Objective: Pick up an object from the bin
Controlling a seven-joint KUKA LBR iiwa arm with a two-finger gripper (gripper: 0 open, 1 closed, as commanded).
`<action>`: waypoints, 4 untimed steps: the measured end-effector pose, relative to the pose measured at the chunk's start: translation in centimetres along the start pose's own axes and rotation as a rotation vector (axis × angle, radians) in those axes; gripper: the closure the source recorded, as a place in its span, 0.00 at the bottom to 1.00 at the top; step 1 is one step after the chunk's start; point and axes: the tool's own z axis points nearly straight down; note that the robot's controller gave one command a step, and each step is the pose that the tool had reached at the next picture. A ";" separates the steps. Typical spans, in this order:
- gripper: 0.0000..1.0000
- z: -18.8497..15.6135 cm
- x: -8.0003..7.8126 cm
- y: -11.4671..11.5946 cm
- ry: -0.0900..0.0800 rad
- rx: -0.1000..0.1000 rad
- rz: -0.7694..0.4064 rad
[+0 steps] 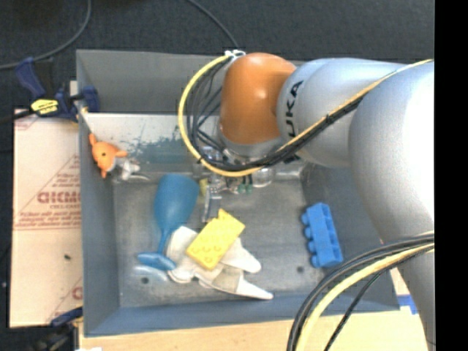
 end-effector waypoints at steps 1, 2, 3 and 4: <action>0.00 -0.5 -0.2 0.0 -0.008 -0.001 0.002; 0.00 4.3 2.7 -3.0 -0.011 -0.005 0.122; 0.00 4.9 3.9 -4.7 -0.030 -0.010 0.221; 1.00 4.9 3.3 -3.9 -0.024 -0.011 0.240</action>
Offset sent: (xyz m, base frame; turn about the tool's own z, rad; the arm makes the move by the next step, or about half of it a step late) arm -0.0358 -0.0380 -0.0564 0.1496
